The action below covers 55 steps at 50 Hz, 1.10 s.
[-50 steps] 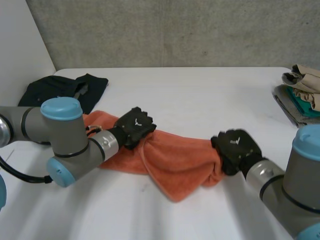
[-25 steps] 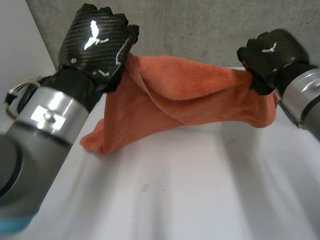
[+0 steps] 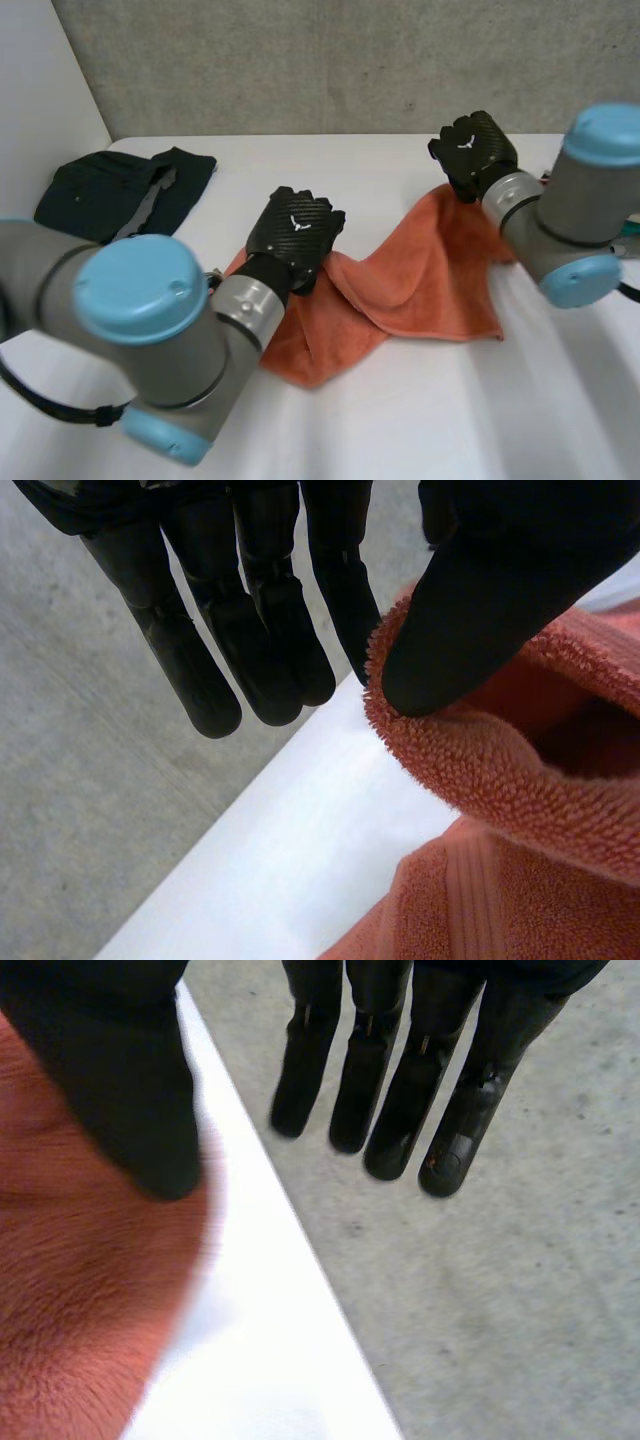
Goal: Fold the laundry.
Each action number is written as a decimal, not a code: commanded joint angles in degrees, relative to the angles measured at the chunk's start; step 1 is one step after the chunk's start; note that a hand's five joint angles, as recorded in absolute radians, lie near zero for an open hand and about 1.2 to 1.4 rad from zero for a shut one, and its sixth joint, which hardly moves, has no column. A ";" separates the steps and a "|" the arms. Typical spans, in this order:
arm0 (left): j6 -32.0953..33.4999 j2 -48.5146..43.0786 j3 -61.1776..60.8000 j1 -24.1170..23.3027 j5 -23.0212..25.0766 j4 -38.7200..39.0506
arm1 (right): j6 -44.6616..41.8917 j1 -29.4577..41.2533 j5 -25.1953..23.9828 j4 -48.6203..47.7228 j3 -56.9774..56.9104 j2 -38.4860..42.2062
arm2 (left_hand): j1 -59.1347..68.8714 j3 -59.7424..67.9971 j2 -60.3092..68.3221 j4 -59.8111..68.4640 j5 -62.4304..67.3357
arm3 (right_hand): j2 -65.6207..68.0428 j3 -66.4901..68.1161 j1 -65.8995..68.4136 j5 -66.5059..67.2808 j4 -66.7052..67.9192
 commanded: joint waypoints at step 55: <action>-11.91 6.22 2.72 0.90 -0.68 -11.80 | 27.27 -3.02 -2.51 2.30 28.61 -13.17 | 15.42 11.69 11.44 11.32 14.16 | 38.85 38.28 44.98 37.04 37.17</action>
